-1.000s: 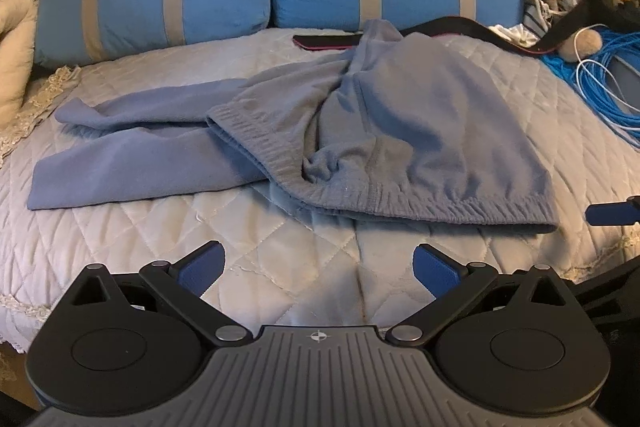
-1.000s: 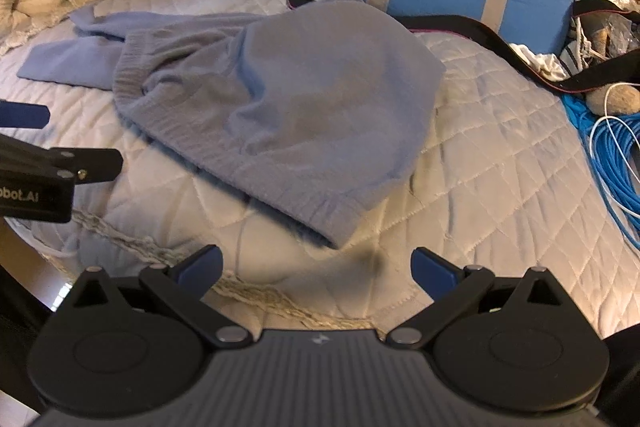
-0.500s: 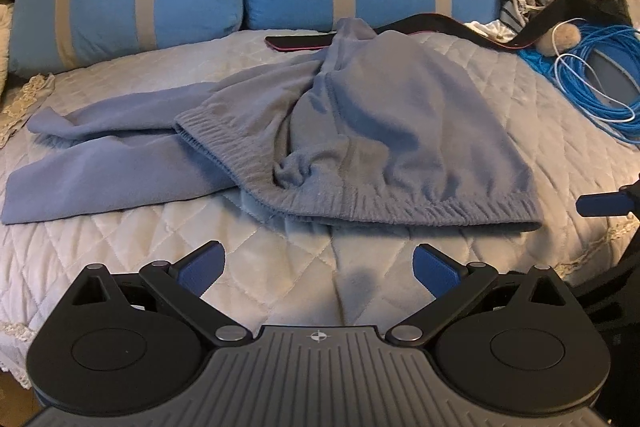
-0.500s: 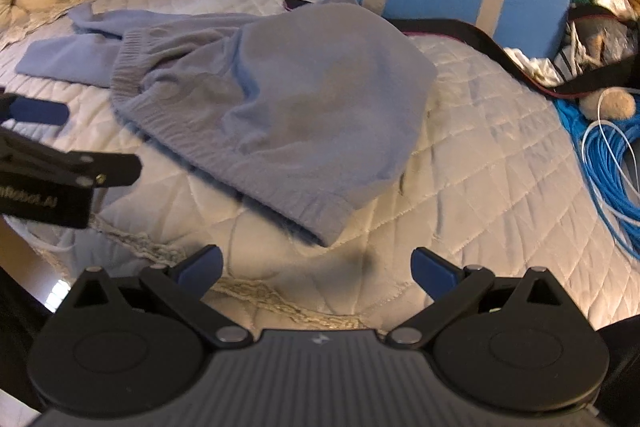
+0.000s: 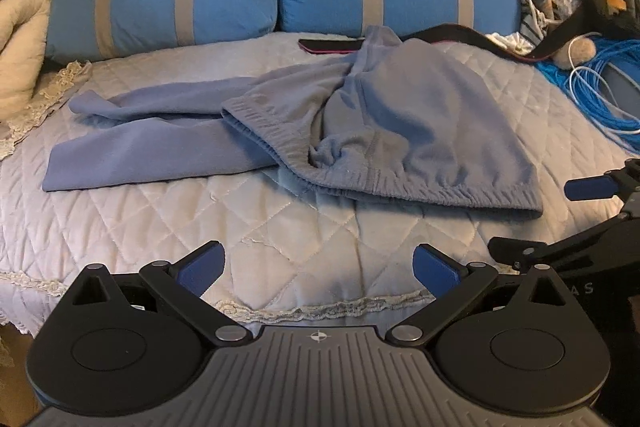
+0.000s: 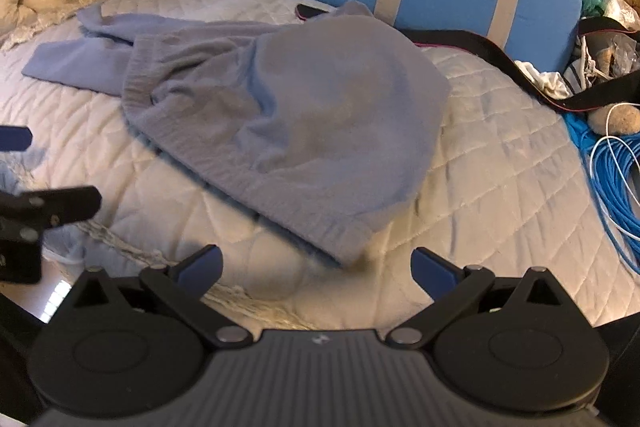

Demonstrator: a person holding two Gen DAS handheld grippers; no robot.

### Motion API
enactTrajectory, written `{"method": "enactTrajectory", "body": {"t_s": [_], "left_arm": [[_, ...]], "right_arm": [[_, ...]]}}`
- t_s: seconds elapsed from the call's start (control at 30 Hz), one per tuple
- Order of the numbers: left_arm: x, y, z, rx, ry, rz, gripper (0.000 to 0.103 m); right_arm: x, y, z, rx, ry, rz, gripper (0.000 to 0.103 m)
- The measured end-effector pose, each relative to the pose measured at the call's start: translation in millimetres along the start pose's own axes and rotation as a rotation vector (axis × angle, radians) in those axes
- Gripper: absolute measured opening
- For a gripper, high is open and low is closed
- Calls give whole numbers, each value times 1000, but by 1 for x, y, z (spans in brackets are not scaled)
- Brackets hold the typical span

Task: Fold clothes

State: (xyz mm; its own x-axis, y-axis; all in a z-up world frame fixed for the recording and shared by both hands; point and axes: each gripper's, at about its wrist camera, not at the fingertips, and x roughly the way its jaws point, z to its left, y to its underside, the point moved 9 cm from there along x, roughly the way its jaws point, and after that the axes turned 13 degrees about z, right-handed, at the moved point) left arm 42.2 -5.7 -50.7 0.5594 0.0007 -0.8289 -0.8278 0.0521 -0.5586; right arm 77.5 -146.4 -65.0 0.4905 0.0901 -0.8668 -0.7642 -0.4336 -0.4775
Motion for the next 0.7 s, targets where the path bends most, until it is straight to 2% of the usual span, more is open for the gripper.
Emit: {"method": "enactTrajectory", "body": {"t_s": [0.13,0.27,0.43,0.6,0.7], "left_arm": [[-12,-13,-1,-16,23,-52,103],[-22,-26,-11,-16,72,-93,103],[-32,-36,-22,-15,123,-149,103],[-29,-34,-16,-56,145,-122,103],[-33,-35,-8,-92,173,-141,103]], "right_arm": [[-6,-2,10,-56,76,-53,103],[-10,-1,14,-105,108,-112,103],[-7,-2,1,-81,165,-129,103],[-10,-5,-8,-26,132,-149,103],[-11,-6,-5,-42,138,-152,103]]}}
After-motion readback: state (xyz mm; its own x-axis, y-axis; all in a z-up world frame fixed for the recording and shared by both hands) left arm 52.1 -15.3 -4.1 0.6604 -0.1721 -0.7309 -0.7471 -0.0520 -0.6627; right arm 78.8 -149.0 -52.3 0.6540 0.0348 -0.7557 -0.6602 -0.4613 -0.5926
